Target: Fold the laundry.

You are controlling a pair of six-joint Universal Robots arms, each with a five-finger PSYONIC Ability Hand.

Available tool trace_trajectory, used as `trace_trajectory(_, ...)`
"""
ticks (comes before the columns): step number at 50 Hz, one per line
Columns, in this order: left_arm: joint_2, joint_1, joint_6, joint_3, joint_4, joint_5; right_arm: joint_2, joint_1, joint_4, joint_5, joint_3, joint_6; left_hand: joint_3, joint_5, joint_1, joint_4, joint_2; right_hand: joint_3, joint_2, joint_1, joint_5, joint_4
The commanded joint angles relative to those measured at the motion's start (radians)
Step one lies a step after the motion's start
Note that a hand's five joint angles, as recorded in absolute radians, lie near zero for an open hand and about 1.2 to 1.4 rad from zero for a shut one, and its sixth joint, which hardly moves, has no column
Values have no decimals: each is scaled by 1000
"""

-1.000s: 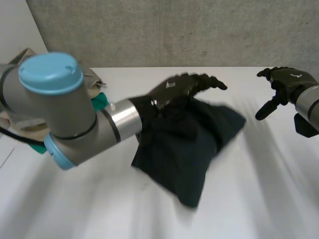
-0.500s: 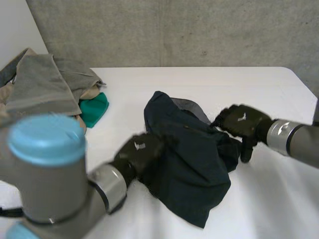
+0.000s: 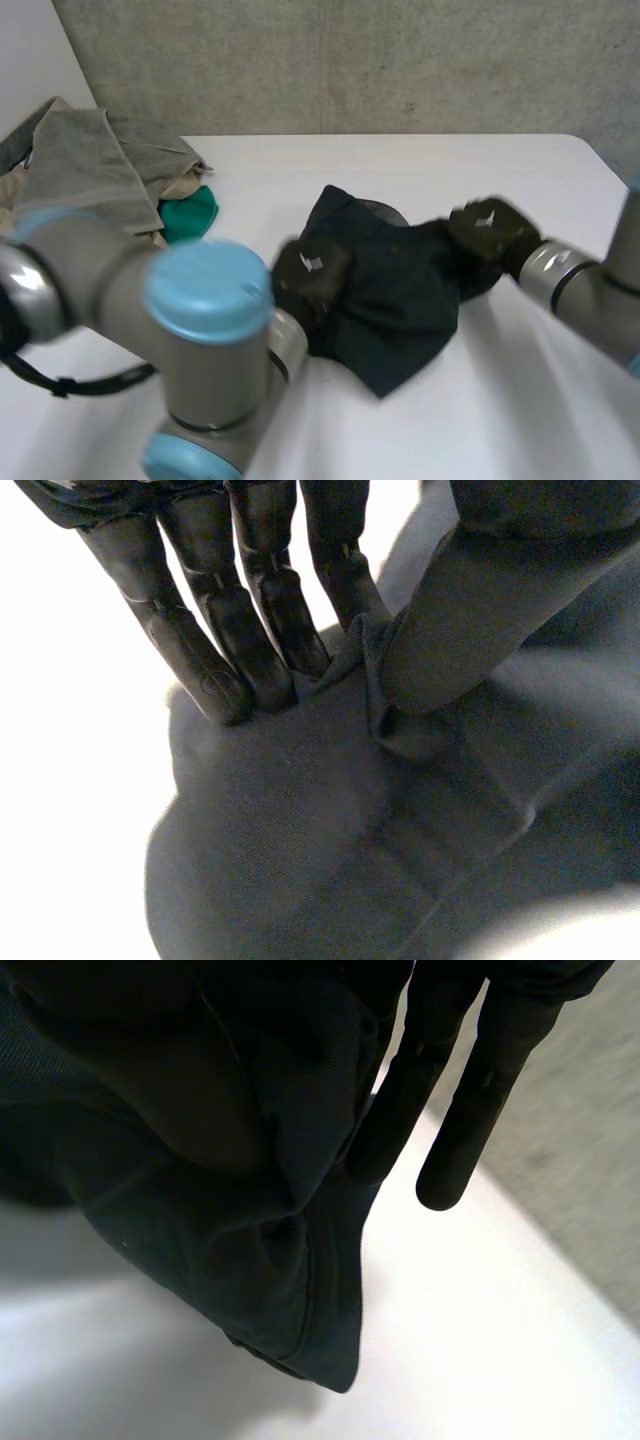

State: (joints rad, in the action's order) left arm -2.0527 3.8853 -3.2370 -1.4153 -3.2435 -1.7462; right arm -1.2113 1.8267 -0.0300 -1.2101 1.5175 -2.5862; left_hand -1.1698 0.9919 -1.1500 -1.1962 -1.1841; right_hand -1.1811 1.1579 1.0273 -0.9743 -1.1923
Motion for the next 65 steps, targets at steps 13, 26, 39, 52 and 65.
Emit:
trace_trajectory(13, 359, 293, 385, 291, 169, 220, -248, 26, -324, -34, -582, -269, -226, 230, -246, -200, -212, -215, 238, 369, -247, -204)
trace_trajectory(26, -277, 411, 318, 740, 211, 142, 246, 281, -45, -238, -775, -158, -226, 230, -246, -200, -212, -215, 238, 369, -247, -204)
trace_trajectory(39, -243, 467, 341, 761, 203, 85, 410, 327, 339, -496, -673, 19, 995, -992, 975, 1022, 1010, 1007, -983, -853, 974, 1018)
trace_trajectory(52, 241, 335, 27, -184, 123, 251, 113, 160, -435, -272, -335, -12, 869, -865, 849, 895, 883, 784, -760, -630, 751, 795)
trace_trajectory(65, 115, 263, -10, -396, 17, 162, 214, 79, 113, -48, 9, 169, 645, -642, 625, 672, 659, 622, -599, -468, 590, 633)
